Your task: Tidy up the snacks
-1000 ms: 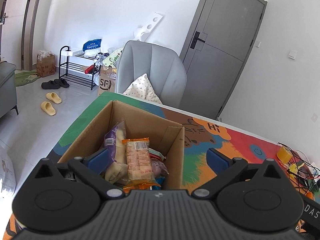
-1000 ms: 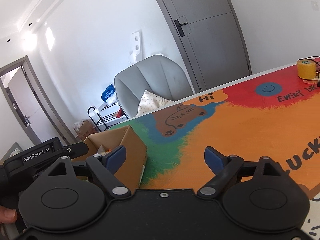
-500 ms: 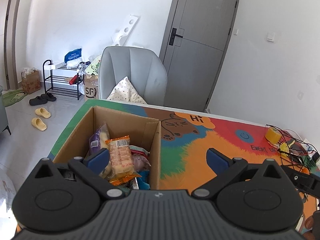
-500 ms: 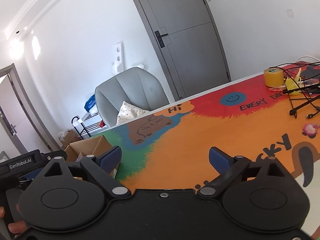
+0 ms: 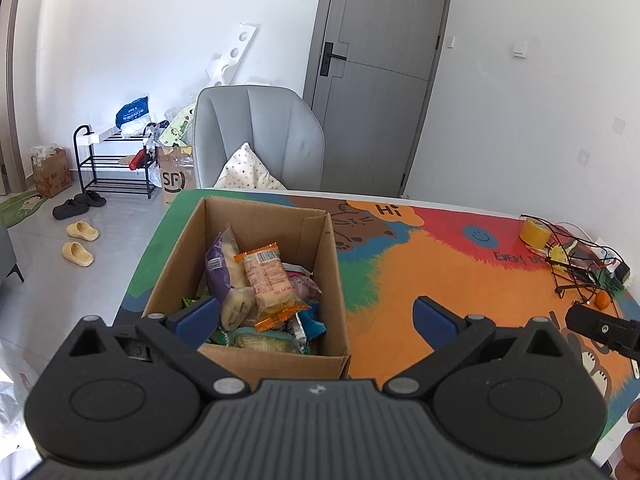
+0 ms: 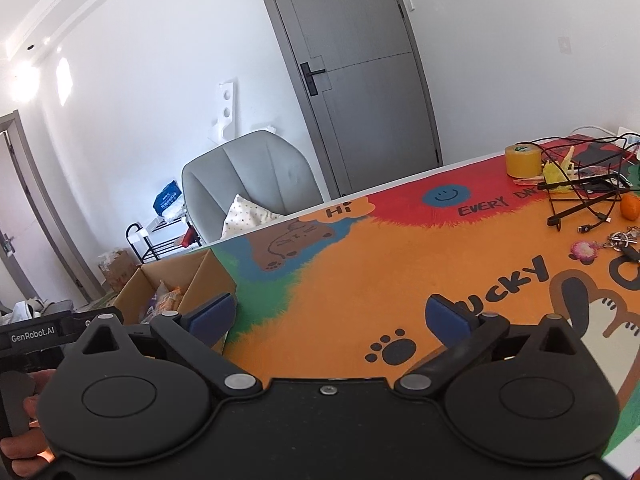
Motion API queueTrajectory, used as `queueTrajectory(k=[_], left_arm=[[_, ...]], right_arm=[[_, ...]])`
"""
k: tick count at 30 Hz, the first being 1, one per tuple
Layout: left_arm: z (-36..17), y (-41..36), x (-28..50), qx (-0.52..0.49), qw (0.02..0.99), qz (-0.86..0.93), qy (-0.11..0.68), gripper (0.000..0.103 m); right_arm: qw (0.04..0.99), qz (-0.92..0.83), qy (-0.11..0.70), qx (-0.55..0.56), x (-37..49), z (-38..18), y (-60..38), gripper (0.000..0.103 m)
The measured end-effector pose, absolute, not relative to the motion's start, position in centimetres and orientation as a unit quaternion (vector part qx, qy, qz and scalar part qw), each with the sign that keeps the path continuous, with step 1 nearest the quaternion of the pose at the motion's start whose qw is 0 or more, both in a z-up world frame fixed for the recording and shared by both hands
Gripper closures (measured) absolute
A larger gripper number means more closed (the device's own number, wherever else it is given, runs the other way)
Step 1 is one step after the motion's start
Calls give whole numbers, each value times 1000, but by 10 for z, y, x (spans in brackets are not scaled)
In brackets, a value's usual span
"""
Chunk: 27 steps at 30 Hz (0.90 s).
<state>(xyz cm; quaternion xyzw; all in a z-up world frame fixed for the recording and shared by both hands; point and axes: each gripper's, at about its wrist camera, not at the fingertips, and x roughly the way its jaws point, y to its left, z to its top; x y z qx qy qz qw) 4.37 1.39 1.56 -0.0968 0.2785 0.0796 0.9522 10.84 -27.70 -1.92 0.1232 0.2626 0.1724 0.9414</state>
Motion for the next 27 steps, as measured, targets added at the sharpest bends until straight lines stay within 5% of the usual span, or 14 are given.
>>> queueTrajectory(k=[27], left_arm=[[30, 0, 1, -56, 955, 68, 284, 0]], right_arm=[[943, 138, 287, 94, 61, -10, -283, 0]])
